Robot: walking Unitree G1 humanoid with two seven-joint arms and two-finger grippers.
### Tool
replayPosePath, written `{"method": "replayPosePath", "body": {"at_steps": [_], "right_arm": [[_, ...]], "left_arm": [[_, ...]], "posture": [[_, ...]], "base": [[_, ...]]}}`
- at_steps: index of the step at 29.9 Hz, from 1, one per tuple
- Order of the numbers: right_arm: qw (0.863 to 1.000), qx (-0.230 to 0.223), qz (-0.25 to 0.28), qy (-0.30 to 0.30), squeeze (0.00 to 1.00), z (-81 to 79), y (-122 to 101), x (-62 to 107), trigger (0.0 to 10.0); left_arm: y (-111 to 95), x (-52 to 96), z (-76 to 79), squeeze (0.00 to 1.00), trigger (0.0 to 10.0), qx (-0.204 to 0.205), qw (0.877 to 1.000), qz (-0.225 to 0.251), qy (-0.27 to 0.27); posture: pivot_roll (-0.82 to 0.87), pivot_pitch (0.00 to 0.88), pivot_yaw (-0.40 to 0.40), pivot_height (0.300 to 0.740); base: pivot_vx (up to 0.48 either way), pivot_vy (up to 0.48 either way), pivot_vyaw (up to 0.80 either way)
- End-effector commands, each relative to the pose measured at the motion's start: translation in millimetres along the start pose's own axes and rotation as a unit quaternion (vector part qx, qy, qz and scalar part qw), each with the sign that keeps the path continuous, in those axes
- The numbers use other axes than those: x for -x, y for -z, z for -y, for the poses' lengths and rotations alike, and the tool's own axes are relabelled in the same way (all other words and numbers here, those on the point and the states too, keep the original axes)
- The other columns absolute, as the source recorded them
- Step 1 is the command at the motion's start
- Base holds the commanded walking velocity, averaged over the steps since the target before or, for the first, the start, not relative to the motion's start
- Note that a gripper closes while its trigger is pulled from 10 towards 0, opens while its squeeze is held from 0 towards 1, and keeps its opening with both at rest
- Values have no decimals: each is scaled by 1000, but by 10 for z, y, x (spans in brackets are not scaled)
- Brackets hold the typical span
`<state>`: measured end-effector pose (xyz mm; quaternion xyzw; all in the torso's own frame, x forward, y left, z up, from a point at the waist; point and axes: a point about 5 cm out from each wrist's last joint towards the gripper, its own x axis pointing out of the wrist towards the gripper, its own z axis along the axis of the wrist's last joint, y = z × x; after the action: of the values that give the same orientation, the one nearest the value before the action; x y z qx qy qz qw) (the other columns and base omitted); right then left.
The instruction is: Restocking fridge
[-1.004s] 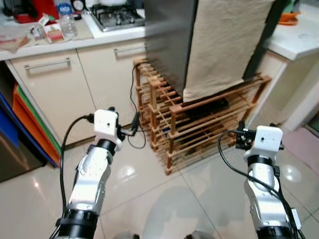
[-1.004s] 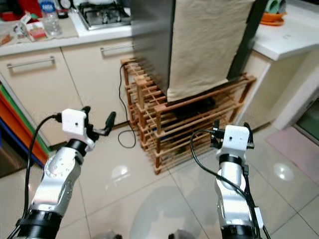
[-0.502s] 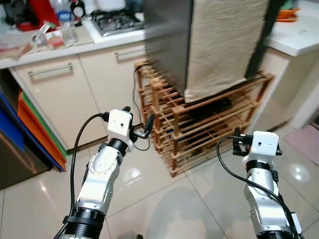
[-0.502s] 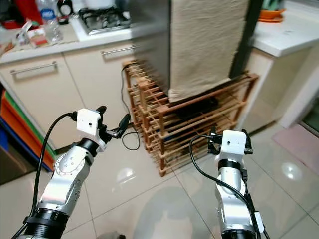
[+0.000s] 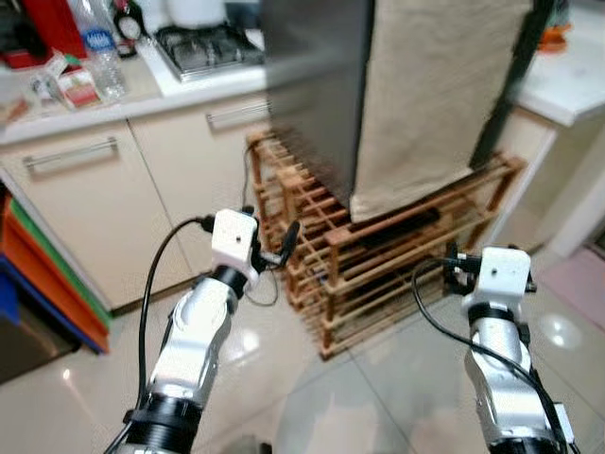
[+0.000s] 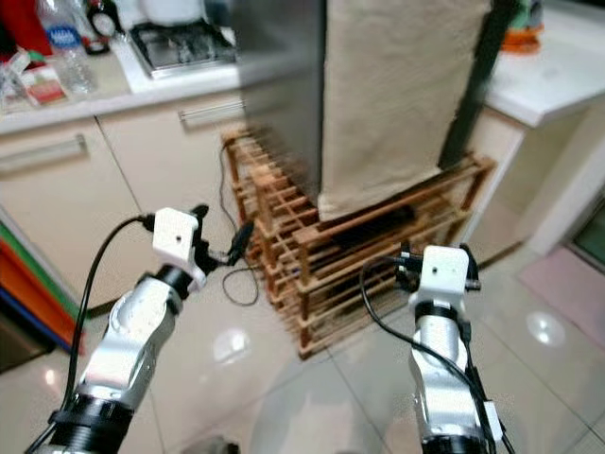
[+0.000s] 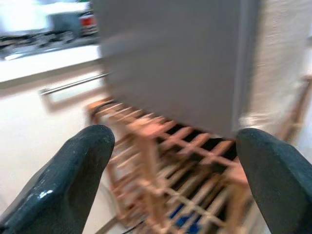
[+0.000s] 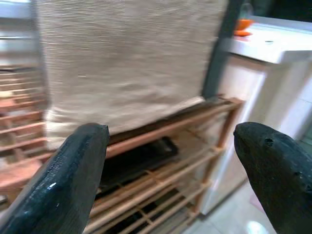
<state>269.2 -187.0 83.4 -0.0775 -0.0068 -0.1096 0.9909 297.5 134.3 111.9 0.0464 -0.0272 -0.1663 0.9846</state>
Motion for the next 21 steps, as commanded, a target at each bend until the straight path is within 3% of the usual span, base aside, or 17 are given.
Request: {"method": "replayPosePath", "body": {"at_steps": [1, 13, 16, 21], "right_arm": [[1000, 5, 5, 13, 0, 82, -15, -14, 10000], [1000, 10, 19, 16, 0, 97, -32, -15, 10000], [1000, 17, 14, 15, 0, 97, -25, -17, 10000], [1000, 9, 18, 11, 0, 86, -22, -12, 10000]], "left_arm": [[-13, -27, 40, 0, 10000, -3, 1000, -1, 4], [-3, -44, 73, 0, 10000, -5, 1000, -3, 12], [-13, -43, 90, 0, 10000, -3, 1000, 2, 20], [-20, -31, 98, 0, 10000, -11, 1000, 5, 28]], "posture": [[-44, 0, 21, 740], [-48, 0, 19, 740], [-48, 0, 19, 740], [-46, 0, 20, 740]], "base": [[0, 0, 0], [0, 0, 0], [0, 421, 0], [0, 472, -704]]}}
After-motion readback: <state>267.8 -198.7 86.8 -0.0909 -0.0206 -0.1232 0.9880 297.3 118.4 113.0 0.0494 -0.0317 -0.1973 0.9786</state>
